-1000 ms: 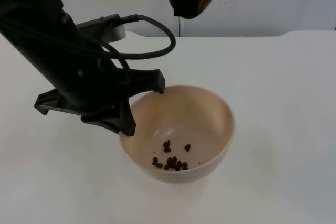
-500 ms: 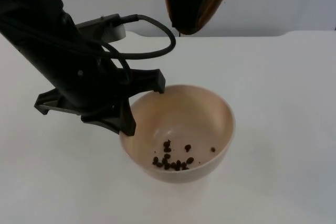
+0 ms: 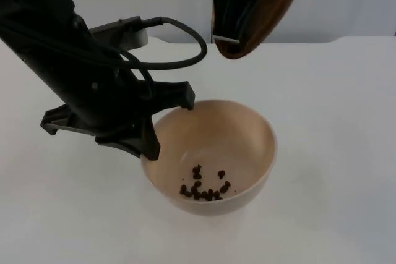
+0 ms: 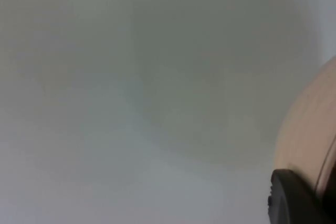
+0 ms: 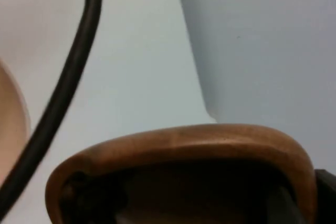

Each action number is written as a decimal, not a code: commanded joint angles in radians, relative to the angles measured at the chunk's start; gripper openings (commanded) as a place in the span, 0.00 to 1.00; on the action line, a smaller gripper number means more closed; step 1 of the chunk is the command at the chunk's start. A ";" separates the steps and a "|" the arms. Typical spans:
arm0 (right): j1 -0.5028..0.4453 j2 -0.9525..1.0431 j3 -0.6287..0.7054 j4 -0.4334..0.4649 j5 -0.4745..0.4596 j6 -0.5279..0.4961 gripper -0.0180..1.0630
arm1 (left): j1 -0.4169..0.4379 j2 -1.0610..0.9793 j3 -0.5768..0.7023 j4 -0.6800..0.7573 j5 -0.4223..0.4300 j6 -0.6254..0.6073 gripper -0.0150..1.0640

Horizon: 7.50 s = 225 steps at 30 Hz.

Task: Pick up the bowl with the left hand and pour the coffee beans from the cup into the bowl with the right hand.

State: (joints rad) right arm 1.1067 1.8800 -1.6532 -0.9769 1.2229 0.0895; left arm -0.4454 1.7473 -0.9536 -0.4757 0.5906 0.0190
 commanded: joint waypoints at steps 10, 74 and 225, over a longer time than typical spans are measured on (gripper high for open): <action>-0.124 -0.119 -0.030 0.287 -0.002 -0.032 0.02 | 0.000 -0.012 0.004 -0.015 -0.002 0.001 0.01; -0.527 -0.174 0.537 0.959 -0.580 -0.033 0.02 | 0.005 -0.012 0.301 0.206 -0.255 -0.165 0.01; -0.524 -1.680 1.080 0.922 -0.366 -0.005 0.77 | 0.005 -1.589 0.301 0.253 0.339 0.142 0.72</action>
State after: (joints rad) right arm 0.5842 0.2092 -0.5771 -0.0609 0.8408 0.0918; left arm -0.4430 0.1684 -0.6536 -0.2276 0.9147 0.1566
